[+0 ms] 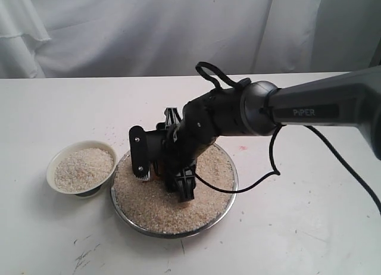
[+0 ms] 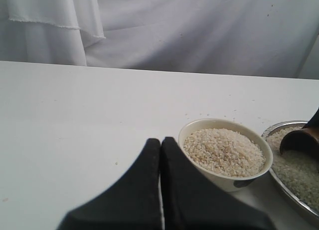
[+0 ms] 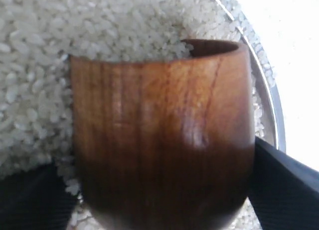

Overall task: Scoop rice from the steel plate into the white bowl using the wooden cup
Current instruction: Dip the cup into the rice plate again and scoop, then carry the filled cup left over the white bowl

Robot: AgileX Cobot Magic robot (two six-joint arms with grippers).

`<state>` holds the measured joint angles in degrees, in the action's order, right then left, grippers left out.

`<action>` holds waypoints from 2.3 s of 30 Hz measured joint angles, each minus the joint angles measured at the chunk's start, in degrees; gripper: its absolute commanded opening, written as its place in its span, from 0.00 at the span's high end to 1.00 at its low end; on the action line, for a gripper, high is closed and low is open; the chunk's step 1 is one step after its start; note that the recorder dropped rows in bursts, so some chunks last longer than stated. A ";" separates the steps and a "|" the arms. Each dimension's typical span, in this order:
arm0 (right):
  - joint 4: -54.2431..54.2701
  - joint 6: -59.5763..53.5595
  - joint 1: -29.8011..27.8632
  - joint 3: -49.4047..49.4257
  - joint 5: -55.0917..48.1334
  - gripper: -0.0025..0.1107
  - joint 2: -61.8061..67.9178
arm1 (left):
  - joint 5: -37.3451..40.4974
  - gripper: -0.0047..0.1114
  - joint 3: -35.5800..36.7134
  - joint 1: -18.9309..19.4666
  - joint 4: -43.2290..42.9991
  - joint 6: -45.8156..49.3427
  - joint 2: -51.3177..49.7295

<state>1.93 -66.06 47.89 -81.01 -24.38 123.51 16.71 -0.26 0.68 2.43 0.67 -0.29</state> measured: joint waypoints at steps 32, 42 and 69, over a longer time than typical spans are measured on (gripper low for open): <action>18.37 -14.05 -4.54 1.17 -6.06 0.98 -7.27 | 0.00 0.96 0.00 0.00 0.00 0.00 0.00; 29.23 -23.94 -4.54 1.19 -4.60 0.98 -7.89 | 0.00 0.96 0.00 0.00 0.00 0.00 0.00; 11.85 -22.28 4.24 -15.97 1.78 0.98 2.71 | 0.00 0.96 0.00 0.00 0.00 0.00 0.00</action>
<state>13.78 -88.34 52.13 -96.98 -22.60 126.22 16.71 -0.26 0.68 2.43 0.67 -0.29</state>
